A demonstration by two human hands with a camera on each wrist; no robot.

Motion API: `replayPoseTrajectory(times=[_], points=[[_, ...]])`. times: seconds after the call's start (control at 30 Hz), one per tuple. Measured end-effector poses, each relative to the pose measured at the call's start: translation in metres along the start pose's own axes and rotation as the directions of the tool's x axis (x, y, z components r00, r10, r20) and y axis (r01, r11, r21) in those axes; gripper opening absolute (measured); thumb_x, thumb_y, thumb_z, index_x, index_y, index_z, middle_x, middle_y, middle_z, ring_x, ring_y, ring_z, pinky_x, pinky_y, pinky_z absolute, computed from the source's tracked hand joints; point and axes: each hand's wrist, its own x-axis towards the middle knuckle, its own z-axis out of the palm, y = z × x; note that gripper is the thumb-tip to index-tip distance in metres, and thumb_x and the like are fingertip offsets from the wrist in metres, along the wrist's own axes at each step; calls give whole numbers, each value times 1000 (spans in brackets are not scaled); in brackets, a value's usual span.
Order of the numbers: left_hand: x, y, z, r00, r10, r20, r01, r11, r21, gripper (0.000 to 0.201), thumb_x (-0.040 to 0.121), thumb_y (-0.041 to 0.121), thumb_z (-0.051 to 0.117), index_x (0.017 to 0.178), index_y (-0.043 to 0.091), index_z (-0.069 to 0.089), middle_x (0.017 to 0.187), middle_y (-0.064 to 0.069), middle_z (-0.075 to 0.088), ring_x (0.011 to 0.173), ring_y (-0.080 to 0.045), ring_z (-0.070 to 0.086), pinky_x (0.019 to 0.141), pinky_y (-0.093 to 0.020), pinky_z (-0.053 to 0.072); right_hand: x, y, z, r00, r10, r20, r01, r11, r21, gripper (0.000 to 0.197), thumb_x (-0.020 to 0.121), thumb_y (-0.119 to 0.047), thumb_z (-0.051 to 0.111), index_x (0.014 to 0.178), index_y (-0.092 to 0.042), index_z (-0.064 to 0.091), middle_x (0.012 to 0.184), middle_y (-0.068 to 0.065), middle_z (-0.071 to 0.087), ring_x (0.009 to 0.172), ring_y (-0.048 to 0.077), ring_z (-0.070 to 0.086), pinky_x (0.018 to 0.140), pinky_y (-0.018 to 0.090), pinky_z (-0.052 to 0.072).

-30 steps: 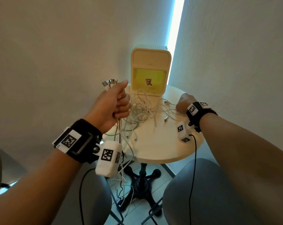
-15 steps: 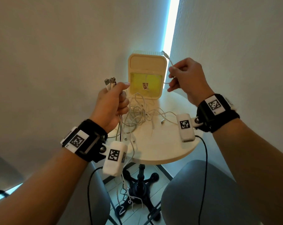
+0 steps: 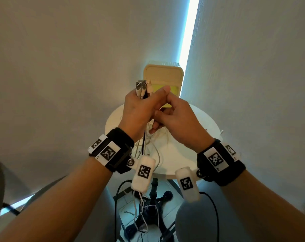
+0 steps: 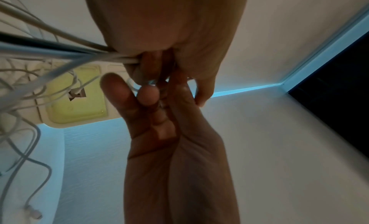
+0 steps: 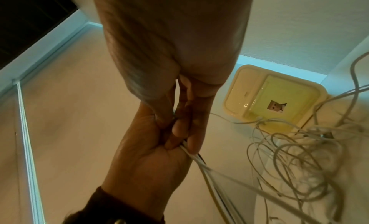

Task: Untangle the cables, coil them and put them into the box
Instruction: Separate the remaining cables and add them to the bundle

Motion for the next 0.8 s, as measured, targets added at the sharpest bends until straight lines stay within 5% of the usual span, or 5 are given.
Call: replayPoseTrajectory(times=[0.07,0.23,0.47,0.63,0.8], points=[[0,-1,-1,1000,-10,-15,10,1000,10,36,98,20,77,82,-5,56,79,-28,57,75,-46,66,64,-42,54,0,2,4,1000,9,-3,-9,1000,11,24,99,3,64,123,-2,60,95,23,70,69,36,75,70,52,66],[-1,3,-5,994,-14,-105,20,998,62,45,105,22,65,69,19,40,56,5,38,45,-12,45,48,-28,44,2,8,11,1000,8,24,-8,1000,-8,13,99,-2,68,100,-1,55,79,11,67,66,33,72,65,59,64],[9,15,-23,998,22,-58,-21,1000,11,45,106,35,63,65,22,50,64,2,45,63,-17,48,67,-36,44,26,13,2,990,-62,130,98,952,-290,18,96,-21,77,93,-13,61,101,11,61,72,31,65,55,49,63],[12,30,-30,998,-10,55,19,987,-162,48,110,27,58,66,23,38,58,1,26,48,-14,22,44,-28,25,54,19,12,975,-89,203,171,884,-435,18,94,-24,75,102,-11,65,87,-4,59,71,4,53,69,25,46],[9,48,-38,993,-49,112,80,953,-292,52,108,24,56,67,26,22,55,6,18,45,-10,13,36,-23,19,69,40,29,985,-81,150,142,878,-457,34,97,-30,73,116,-13,51,89,10,66,72,19,61,55,20,48]])
